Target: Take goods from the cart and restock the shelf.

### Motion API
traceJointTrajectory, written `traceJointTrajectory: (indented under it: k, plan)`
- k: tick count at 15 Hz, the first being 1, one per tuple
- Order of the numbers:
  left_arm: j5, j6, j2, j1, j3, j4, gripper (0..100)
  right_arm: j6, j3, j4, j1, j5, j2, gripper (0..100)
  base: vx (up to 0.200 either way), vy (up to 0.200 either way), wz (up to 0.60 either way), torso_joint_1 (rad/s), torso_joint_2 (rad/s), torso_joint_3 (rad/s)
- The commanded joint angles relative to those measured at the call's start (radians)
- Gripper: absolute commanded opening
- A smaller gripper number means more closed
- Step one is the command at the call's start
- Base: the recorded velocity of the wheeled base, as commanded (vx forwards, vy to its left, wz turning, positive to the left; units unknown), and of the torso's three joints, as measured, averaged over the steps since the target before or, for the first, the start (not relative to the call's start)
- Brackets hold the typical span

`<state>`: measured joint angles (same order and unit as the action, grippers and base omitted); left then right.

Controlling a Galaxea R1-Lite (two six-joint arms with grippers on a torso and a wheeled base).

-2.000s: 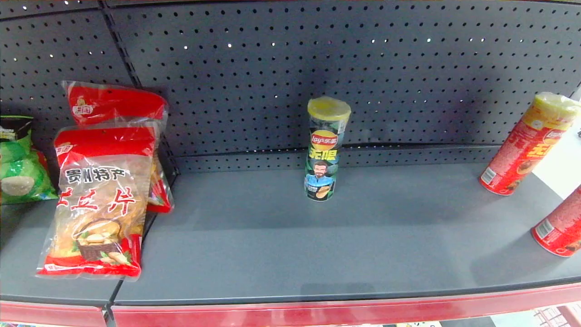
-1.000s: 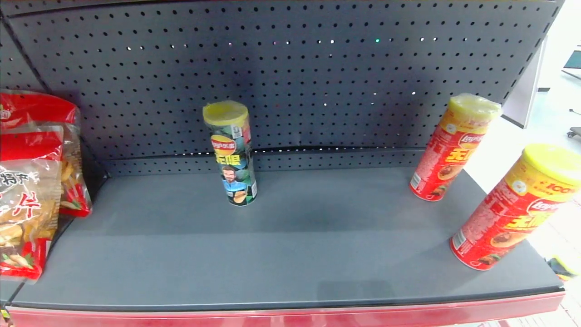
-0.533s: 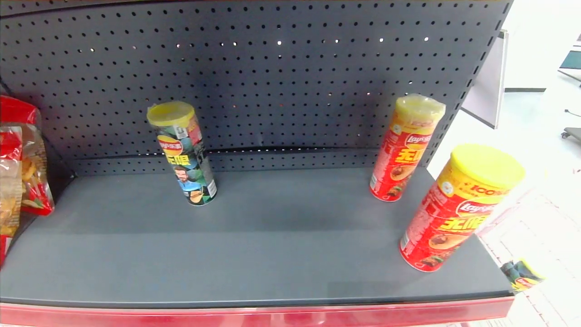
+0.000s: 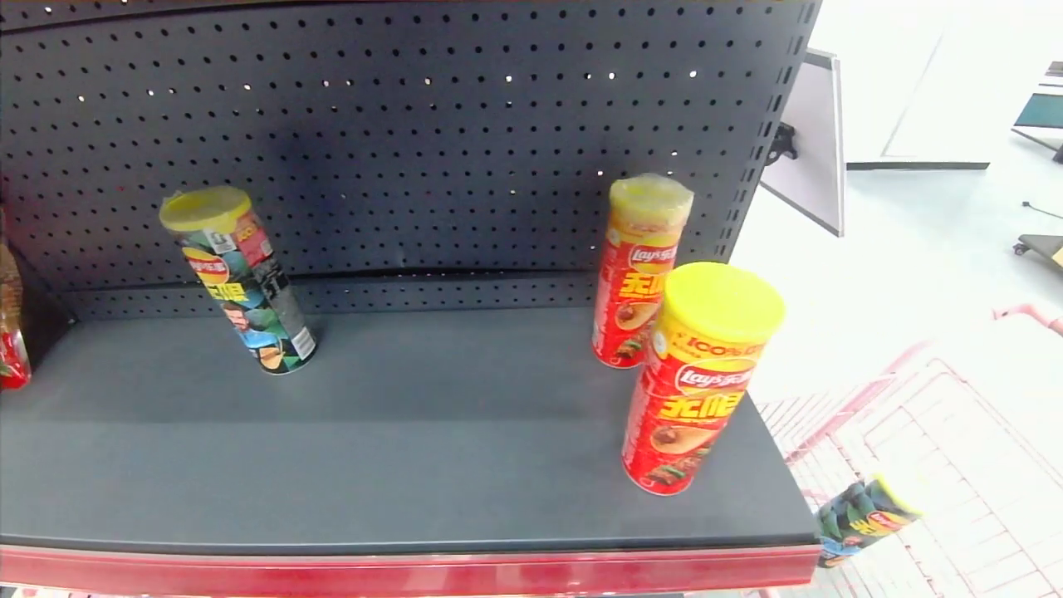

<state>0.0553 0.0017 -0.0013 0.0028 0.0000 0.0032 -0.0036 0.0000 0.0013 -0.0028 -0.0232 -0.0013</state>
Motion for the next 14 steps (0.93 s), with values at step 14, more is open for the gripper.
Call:
traceJointTrajectory:
  k: [14]
  plan:
    - [0.001,0.000,0.001,0.000,0.000,0.000,100,0.001,0.000,0.000,0.001,0.000,0.001,100,0.000,-0.029,0.00,0.000,0.00,0.000]
